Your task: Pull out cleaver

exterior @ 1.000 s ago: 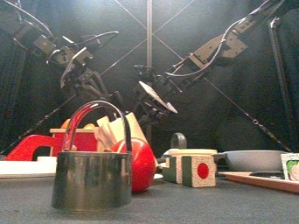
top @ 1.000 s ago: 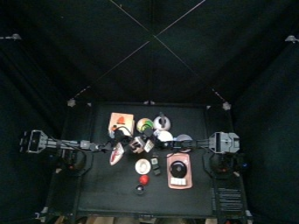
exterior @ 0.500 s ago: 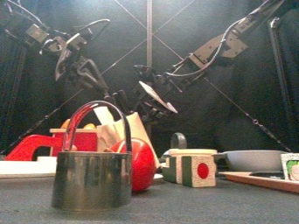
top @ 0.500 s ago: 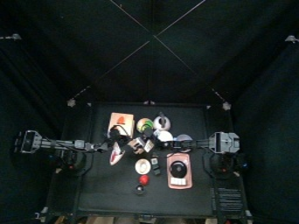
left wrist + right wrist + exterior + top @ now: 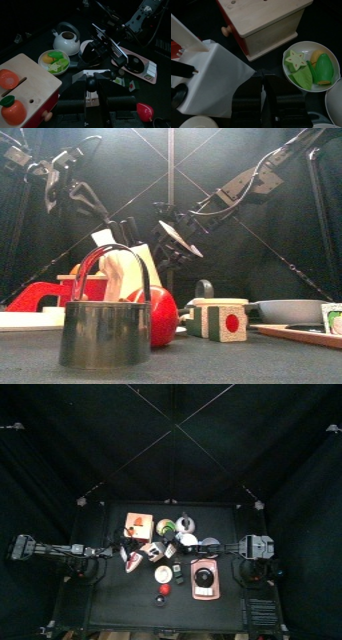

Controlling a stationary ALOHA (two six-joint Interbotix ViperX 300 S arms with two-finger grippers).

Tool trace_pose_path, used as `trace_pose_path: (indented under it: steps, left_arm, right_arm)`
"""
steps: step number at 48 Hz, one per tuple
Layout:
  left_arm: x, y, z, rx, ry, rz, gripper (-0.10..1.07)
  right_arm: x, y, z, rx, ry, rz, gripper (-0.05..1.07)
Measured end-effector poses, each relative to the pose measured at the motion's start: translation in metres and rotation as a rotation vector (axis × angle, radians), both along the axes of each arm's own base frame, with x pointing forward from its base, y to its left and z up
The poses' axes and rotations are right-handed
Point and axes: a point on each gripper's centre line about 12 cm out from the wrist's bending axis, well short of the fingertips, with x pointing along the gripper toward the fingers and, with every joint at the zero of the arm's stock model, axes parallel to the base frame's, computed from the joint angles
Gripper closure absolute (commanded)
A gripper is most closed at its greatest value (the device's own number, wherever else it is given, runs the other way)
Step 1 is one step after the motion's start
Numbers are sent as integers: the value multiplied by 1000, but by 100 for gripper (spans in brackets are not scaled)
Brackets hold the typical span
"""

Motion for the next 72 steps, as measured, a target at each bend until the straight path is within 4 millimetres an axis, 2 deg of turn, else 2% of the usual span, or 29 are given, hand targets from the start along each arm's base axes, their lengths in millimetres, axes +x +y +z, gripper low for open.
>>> trace_pose_path:
  steps: [7, 14, 21, 30, 53, 72]
  left_arm:
    - [5, 3, -9, 3, 38, 11, 59]
    - [12, 7, -14, 18, 69, 18, 59]
    - [15, 8, -4, 41, 43, 16, 59]
    - [15, 8, 12, 52, -3, 10, 59]
    - [1, 6, 27, 89, -16, -9, 59]
    - [-12, -1, 19, 79, 76, -18, 59]
  right_arm:
    - [1, 1, 0, -2, 1, 5, 65]
    - [-3, 5, 9, -5, -16, 10, 65]
    - [-9, 10, 23, -17, -39, 16, 65]
    - [-11, 10, 22, -21, -35, 11, 65]
    - [-12, 10, 21, -20, -33, 9, 65]
    - [-14, 11, 23, -21, -36, 11, 65]
